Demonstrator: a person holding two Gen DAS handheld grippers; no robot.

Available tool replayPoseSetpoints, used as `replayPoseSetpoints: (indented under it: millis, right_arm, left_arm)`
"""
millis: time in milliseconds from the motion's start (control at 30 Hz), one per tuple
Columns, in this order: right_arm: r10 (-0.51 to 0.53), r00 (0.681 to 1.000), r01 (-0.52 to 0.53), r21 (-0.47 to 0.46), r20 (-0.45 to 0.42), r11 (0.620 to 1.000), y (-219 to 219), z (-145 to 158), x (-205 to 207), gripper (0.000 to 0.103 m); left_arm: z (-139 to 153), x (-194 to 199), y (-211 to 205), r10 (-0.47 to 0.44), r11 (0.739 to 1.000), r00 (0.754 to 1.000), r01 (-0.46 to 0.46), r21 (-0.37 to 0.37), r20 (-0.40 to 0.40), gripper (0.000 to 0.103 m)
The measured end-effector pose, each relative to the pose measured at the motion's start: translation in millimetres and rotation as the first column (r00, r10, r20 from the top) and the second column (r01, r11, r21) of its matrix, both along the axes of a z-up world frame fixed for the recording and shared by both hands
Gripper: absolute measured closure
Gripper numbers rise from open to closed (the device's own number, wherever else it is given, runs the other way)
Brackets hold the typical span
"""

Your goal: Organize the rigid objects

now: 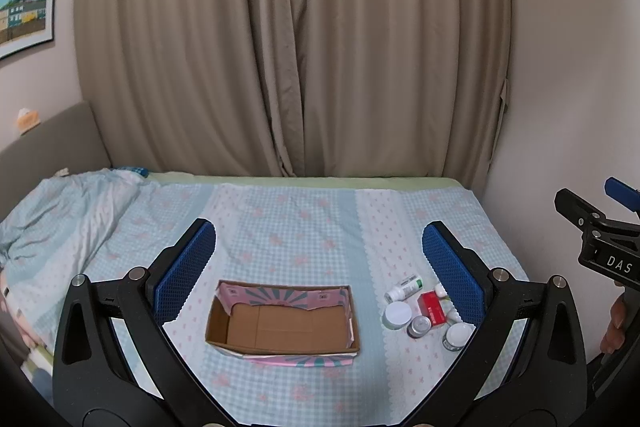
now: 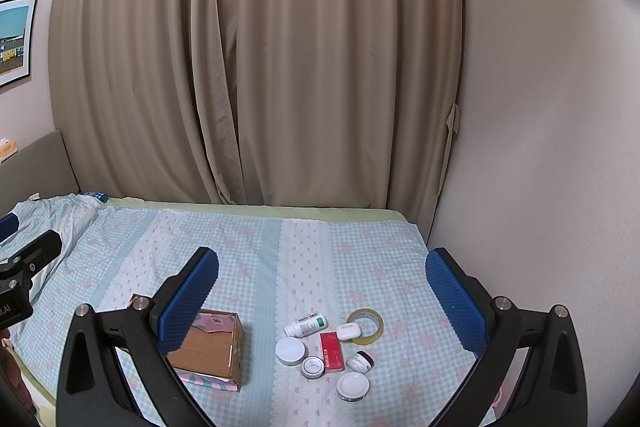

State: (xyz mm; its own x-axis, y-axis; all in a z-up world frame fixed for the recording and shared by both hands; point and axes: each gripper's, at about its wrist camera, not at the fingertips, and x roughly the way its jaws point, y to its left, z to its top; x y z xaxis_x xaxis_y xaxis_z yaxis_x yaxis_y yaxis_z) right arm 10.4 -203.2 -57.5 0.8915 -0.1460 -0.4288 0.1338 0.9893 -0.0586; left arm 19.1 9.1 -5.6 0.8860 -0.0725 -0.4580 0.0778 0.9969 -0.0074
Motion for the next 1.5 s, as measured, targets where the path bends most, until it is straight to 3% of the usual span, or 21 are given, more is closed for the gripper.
replayPoseSetpoints:
  millis: [1300, 1500]
  right_arm:
    - [-0.015, 1.000, 0.015, 0.031, -0.017, 0.999, -2, 16, -8, 0.000]
    - [-0.015, 1.000, 0.016, 0.048, -0.027, 0.999, -5, 16, -8, 0.000]
  left_arm:
    - [-4, 10, 2, 0.007, 1.000, 1.000, -0.008, -0.009, -0.023, 0.000]
    - [-8, 16, 5, -0.014, 1.000, 0.998, 0.014, 0.000, -0.060, 0.000]
